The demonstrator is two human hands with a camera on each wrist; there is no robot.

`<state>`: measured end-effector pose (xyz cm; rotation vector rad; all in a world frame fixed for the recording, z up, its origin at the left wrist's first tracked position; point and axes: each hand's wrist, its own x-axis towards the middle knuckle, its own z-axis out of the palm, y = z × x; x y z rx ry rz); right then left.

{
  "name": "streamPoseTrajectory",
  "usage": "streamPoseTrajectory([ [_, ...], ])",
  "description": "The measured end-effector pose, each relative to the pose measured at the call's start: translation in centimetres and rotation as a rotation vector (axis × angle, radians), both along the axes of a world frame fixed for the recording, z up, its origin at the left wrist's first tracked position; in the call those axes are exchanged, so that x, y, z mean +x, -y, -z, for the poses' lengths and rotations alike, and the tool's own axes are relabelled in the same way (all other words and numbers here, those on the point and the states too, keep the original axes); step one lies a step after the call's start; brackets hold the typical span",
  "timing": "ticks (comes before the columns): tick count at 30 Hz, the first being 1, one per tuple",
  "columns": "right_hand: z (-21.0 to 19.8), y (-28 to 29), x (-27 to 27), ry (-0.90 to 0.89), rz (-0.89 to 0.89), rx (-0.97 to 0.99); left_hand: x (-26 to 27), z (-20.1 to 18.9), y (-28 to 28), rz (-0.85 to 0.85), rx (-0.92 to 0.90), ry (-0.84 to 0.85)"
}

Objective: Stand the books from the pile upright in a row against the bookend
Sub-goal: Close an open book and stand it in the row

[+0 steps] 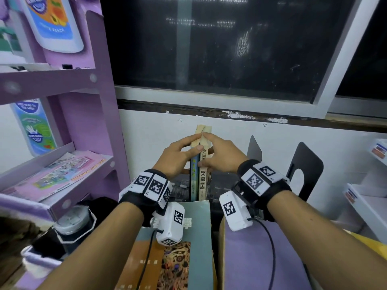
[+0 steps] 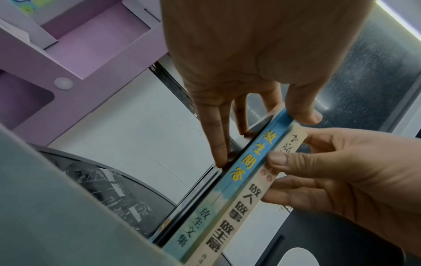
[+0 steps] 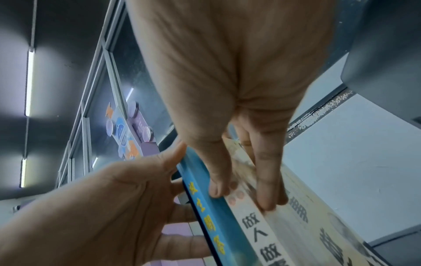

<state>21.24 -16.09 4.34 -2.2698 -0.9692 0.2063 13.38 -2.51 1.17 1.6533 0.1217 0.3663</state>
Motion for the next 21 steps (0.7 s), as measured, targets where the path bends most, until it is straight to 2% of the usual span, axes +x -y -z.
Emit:
streamPoseTrajectory([
  [21, 1.6, -0.5, -0.8, -0.043, 0.089, 0.142, -0.3, 0.1, -0.6, 0.06, 0.041, 0.005],
])
